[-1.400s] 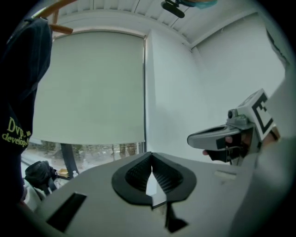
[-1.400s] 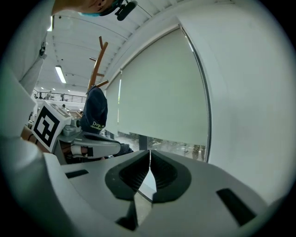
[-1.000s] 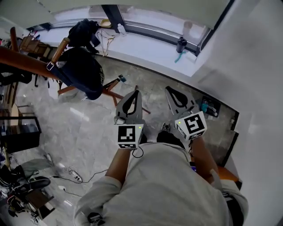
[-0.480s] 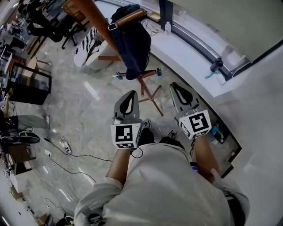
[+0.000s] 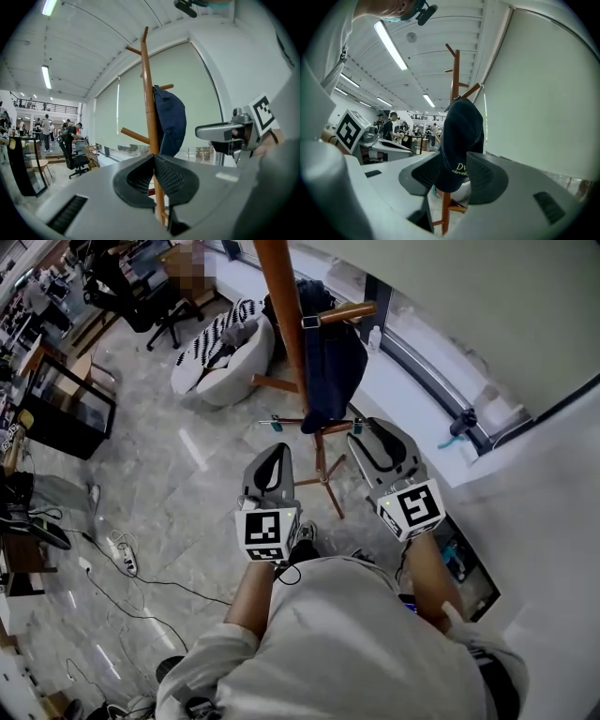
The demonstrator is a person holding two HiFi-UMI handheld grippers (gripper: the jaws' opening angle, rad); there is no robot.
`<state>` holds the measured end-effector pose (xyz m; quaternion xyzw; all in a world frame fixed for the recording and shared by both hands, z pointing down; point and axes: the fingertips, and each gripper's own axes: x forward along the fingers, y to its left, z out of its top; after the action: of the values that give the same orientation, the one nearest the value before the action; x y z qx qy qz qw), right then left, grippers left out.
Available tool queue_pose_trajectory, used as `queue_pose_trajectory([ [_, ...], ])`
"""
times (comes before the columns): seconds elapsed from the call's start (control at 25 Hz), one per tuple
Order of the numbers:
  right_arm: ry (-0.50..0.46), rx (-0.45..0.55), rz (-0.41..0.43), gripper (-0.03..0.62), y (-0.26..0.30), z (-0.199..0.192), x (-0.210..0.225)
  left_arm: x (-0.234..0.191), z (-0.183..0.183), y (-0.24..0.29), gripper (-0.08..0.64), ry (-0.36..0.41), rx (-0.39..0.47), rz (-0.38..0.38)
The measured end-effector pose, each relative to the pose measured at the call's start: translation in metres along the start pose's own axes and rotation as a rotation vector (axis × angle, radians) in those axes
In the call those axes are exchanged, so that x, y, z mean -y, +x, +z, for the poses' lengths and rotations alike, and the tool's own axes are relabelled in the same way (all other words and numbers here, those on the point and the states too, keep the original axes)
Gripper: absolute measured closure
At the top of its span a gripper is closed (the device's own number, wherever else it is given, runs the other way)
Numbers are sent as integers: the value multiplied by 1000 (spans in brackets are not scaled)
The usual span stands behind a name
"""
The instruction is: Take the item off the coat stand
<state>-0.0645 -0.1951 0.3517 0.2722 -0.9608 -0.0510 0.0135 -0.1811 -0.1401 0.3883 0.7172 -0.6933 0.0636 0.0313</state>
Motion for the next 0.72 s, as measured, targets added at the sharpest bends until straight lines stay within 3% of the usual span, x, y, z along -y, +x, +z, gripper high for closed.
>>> queue_pose_trajectory([
  [0.28,-32,15,29,442,25,9,-11,-18,-4,-4,549,-29,10,33],
  [0.72,-81,-70,54,439,60,13,-21,-32,0,3,549,-44,11,30],
])
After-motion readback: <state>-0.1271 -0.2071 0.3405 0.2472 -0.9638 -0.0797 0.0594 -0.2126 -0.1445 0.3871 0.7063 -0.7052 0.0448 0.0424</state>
